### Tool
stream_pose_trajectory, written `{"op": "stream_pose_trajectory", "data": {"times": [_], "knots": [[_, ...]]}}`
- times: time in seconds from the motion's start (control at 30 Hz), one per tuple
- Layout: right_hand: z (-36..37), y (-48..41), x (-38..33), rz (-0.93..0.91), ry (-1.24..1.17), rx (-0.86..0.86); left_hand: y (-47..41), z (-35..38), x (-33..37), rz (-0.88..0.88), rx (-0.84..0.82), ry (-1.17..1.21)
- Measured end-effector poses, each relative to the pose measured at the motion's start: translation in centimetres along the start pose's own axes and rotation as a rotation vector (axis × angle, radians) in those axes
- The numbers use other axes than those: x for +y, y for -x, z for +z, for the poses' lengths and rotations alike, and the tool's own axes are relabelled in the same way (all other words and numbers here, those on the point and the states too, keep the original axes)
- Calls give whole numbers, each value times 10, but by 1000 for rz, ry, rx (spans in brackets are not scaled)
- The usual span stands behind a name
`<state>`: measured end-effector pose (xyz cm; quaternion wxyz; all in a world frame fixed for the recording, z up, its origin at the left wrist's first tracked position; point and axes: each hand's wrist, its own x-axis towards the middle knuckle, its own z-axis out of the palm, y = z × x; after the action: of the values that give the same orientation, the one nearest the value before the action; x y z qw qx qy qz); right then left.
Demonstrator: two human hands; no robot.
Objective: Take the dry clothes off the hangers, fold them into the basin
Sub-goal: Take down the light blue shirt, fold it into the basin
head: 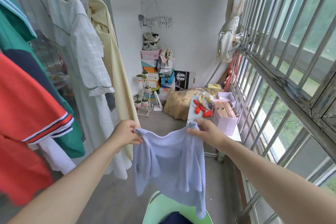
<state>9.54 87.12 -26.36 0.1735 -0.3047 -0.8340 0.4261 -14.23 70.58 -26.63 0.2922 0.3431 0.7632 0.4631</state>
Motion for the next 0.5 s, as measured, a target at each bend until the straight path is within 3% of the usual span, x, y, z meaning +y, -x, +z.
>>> {"op": "stream_pose_trajectory", "data": {"times": [0.1, 0.17, 0.27, 0.5], "knots": [[5, -3, -4, 14, 281, -71, -9, -3, 2, -6, 72, -57], [12, -5, 2, 70, 429, -20, -10, 0, -2, -50, 111, -175], [18, -10, -1, 119, 334, 87, -9, 9, -7, -61, 147, -283], [13, -12, 5, 306, 87, 27, -4, 10, -1, -46, 187, -309]]}}
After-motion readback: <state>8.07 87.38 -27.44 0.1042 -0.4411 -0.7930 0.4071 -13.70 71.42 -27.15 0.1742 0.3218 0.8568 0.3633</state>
